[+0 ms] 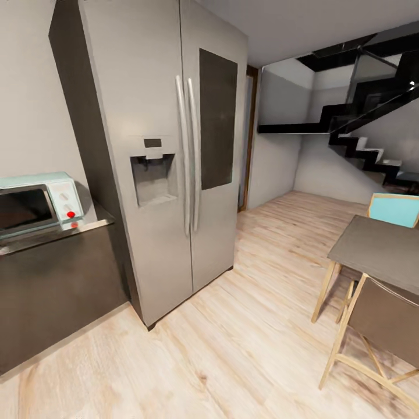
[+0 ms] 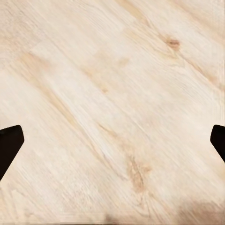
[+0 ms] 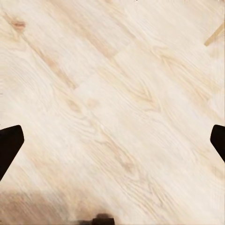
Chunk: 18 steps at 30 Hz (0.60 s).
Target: Pick up the poster from the kitchen countertop and hang it on one of the wall nails in the kitchen.
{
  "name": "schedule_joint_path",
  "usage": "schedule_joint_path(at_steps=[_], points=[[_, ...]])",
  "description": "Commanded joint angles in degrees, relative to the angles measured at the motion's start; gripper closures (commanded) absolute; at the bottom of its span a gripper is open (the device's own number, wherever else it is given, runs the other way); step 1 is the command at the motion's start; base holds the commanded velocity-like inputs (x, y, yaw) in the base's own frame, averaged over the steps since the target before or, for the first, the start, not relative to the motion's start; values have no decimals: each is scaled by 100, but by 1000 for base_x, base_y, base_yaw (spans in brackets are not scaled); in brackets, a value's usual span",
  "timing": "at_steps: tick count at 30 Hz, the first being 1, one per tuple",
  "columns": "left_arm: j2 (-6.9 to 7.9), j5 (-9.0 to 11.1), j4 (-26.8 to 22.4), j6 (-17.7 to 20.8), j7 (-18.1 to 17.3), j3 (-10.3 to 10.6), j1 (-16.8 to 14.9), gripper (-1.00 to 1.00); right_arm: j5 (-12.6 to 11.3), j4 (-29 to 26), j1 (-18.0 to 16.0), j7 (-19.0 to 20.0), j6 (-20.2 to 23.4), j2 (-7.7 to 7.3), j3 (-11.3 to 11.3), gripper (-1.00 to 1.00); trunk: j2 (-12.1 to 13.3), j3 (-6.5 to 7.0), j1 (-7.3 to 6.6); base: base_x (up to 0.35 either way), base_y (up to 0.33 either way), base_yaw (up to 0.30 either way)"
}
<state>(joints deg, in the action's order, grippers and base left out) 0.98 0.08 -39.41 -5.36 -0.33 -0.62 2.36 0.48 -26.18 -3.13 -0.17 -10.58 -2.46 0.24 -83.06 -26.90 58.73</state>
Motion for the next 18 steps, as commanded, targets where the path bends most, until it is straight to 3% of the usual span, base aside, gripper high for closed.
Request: schedule_joint_path(at_steps=[1,18], points=[[-1,1,-5,-9,-3,-7,1,-100,5,2,-3,-8,-20,3,0,-100,-2,-5,0,0,-24,247],[4,2,-5,-9,-2,-14,3,-100,13,-1,-3,-26,-23,26,3,-100,-2,-5,0,0,-4,288]])
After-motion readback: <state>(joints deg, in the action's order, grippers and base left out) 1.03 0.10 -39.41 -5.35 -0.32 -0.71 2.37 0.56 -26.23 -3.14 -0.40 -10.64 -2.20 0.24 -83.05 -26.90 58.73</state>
